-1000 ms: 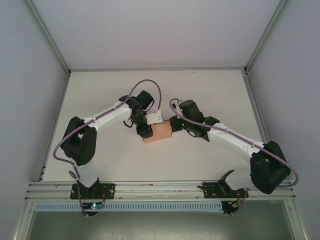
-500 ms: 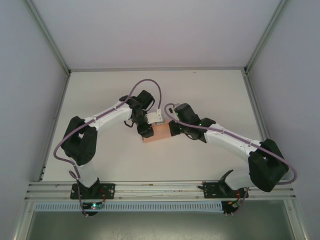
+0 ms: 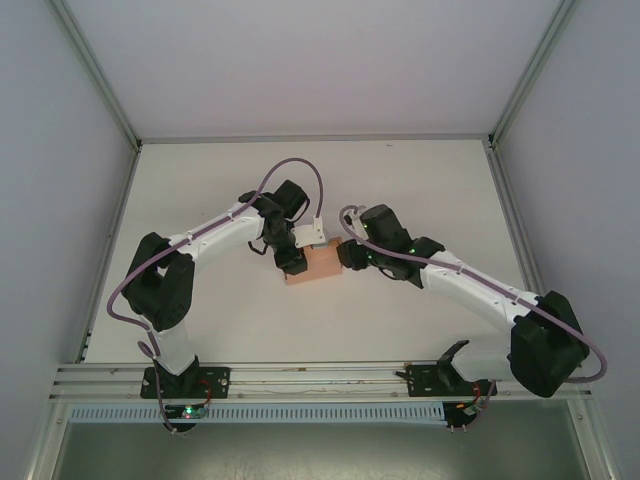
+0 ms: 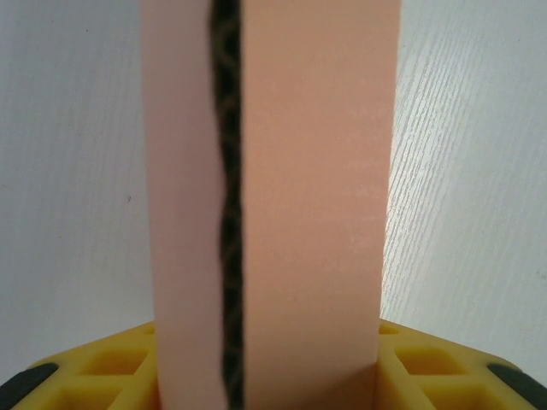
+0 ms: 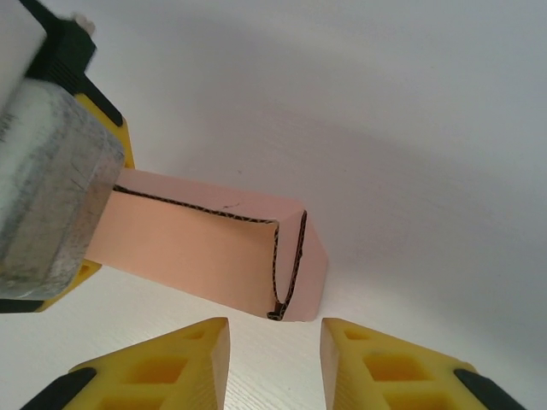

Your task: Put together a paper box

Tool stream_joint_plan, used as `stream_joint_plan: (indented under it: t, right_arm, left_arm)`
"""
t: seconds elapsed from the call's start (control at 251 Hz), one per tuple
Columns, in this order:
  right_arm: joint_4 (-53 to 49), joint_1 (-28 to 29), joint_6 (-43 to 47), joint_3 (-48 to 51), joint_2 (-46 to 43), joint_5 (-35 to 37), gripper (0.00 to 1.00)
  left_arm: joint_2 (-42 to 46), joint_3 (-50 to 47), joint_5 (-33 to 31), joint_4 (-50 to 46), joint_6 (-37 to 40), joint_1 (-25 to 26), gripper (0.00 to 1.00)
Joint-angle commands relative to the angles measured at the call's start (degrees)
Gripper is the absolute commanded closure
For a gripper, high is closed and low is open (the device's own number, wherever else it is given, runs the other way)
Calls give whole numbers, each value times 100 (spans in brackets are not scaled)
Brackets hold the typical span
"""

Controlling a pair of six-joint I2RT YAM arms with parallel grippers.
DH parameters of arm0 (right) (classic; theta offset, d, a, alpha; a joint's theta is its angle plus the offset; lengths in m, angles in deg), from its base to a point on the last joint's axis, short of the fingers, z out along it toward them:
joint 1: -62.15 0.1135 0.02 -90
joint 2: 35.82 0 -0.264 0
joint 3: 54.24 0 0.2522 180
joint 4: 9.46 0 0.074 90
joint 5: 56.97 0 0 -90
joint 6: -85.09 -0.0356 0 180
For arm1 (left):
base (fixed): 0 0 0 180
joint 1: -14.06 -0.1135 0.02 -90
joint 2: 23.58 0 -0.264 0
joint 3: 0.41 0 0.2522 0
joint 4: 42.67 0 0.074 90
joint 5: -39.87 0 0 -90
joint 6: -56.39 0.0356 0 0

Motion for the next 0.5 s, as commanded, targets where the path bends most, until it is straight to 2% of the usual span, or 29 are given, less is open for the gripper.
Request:
stream_joint_plan:
  t: [0.0, 0.371, 0.495]
  right_arm:
    - [147, -48, 209, -142, 250, -35, 69]
    - [437, -135, 232, -286, 356, 221, 71]
    - [509, -197, 252, -352, 458, 22, 74]
  left_arm:
    - [50, 127, 145, -68, 113, -9, 53]
    - [26, 136, 146, -105, 174, 8, 55]
    - [22, 135, 136, -116, 175, 12, 55]
